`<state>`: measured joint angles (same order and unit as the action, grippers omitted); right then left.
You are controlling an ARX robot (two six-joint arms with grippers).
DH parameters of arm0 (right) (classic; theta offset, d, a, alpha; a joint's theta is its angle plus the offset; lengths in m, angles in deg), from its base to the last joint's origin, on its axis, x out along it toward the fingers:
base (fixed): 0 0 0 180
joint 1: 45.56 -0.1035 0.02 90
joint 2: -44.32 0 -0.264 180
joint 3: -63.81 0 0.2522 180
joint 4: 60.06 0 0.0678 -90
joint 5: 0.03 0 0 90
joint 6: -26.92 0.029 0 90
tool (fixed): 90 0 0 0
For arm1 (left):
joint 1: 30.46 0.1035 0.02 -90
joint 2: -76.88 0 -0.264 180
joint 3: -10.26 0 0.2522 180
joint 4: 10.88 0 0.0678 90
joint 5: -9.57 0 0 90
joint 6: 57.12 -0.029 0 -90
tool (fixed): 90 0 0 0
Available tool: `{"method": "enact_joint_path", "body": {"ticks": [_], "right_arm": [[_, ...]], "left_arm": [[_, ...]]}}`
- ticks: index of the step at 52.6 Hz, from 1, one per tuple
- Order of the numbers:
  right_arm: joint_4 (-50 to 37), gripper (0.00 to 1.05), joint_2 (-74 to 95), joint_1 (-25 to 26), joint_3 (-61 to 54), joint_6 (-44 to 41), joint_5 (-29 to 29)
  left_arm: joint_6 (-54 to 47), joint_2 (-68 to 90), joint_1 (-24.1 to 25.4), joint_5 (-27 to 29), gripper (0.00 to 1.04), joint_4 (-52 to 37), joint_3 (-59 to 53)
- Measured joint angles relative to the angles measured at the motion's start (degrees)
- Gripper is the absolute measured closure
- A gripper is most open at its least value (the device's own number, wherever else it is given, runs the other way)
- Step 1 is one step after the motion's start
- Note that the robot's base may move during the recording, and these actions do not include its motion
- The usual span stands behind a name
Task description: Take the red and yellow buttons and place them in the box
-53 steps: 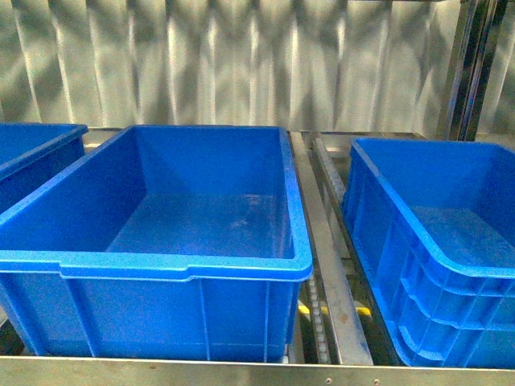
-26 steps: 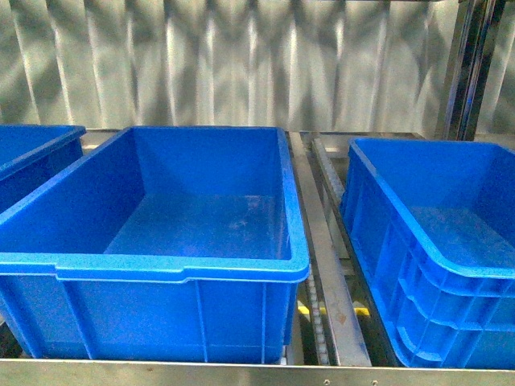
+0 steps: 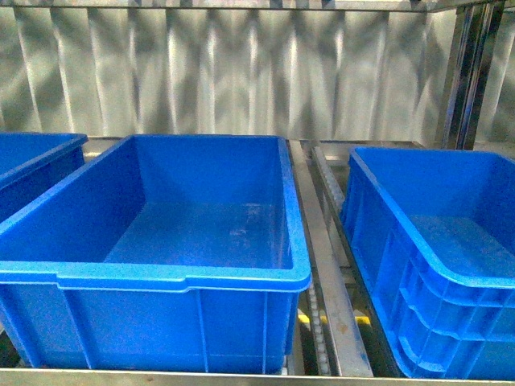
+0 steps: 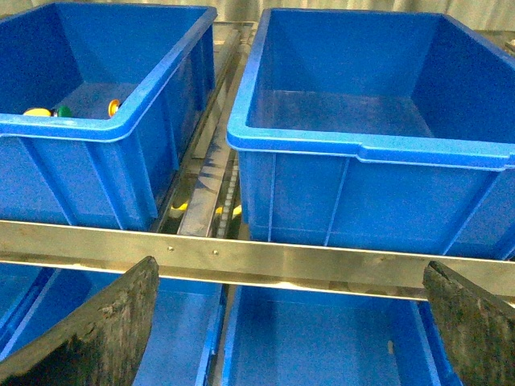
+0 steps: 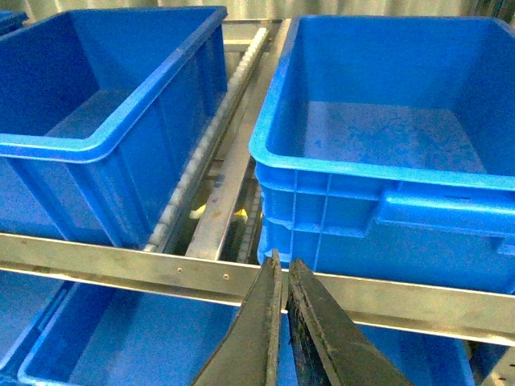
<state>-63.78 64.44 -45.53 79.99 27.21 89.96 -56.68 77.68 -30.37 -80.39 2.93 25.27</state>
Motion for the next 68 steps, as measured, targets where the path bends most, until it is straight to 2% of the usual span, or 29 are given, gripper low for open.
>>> {"method": "enact_joint_path", "body": {"ticks": [32, 38, 48, 55, 68], "right_arm": [[7.08, 1.01, -9.79, 0.0, -1.18, -0.02, 0.02], [16.26, 1.01, -17.0, 0.0, -1.16, -0.02, 0.13], [17.4, 1.01, -19.74, 0.0, -1.16, -0.04, 0.04], [17.4, 0.81, -19.85, 0.0, -1.16, -0.13, 0.04], [17.4, 0.35, -19.85, 0.0, -1.16, -0.13, 0.04]], "left_arm": [[-0.02, 0.0, 0.0, -0.02, 0.08, 0.0, 0.0], [0.0, 0.0, 0.0, 0.0, 0.08, 0.0, 0.0], [0.0, 0.0, 0.0, -0.02, 0.08, 0.0, 0.0], [0.0, 0.0, 0.0, 0.0, 0.08, 0.0, 0.0], [0.0, 0.0, 0.0, -0.02, 0.08, 0.0, 0.0]]}}
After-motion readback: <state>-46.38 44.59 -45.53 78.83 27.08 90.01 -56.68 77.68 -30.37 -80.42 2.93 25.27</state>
